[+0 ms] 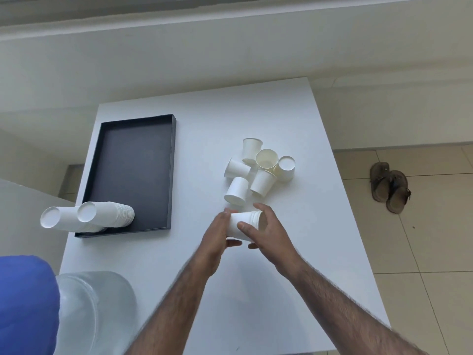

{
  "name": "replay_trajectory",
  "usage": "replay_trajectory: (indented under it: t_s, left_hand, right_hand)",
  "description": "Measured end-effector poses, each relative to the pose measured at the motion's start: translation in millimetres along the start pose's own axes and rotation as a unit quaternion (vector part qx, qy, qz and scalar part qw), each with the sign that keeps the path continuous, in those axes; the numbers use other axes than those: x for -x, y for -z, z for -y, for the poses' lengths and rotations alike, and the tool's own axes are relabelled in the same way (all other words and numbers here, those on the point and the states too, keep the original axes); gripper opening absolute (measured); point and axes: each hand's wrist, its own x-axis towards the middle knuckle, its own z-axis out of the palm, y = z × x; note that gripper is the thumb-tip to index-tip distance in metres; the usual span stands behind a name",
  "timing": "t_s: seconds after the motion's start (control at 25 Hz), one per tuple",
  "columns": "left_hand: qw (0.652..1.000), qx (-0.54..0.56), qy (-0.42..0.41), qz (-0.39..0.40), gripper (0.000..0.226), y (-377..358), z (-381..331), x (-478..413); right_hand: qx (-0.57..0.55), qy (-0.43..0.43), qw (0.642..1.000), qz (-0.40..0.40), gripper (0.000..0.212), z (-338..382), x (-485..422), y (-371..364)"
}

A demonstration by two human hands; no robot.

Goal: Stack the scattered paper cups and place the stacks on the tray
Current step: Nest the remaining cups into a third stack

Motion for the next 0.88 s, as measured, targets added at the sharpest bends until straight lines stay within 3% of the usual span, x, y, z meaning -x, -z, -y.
replay_trajectory:
  t_s: [0.08, 0.16, 0.36, 0.56, 0.64, 0.76, 0.88]
  left_hand:
    - [0.99, -0.101, -0.032, -0.091, 0.036, -7.7, -1.3, -19.0]
    - [0.958, -0.217, -0.075, -0.168, 0.039, -10.9, -8.8, -47.1]
    - [0.908, -0.39, -0.051, -0.147, 0.075, -28.5, -19.9, -106.4]
    - [0.881, -0.45, -0.008, -0.147, 0.061, -27.3, -10.2, -108.8]
    - [0.913, -0.381, 0.026, -0.145, 0.064, -16.7, -9.6, -90.9]
    - [0.992, -0.058, 0.042, -0.105, 0.065, -0.3, -9.3, -59.0]
    - [0.966, 0.246, 0.076, -0.039, 0.037, 4.9, -10.4, -27.9]
  right_hand:
    - [0.013, -0.015, 0.999, -0.025, 0.071, -9.3, 7.8, 14.3]
    - [0.024, -0.032, 0.998, -0.039, 0.071, -18.8, 14.7, 29.3]
    - [0.032, -0.052, 0.996, -0.062, 0.075, -35.2, 29.2, 61.0]
    - [0.047, -0.056, 0.994, -0.087, 0.07, -39.4, 33.0, 84.9]
    - [0.035, -0.053, 0.994, -0.084, 0.069, -33.9, 33.9, 87.7]
    - [0.016, -0.039, 0.998, -0.057, 0.067, -22.2, 37.6, 79.2]
    - [0.011, -0.003, 0.999, -0.046, 0.069, -13.5, 42.1, 57.5]
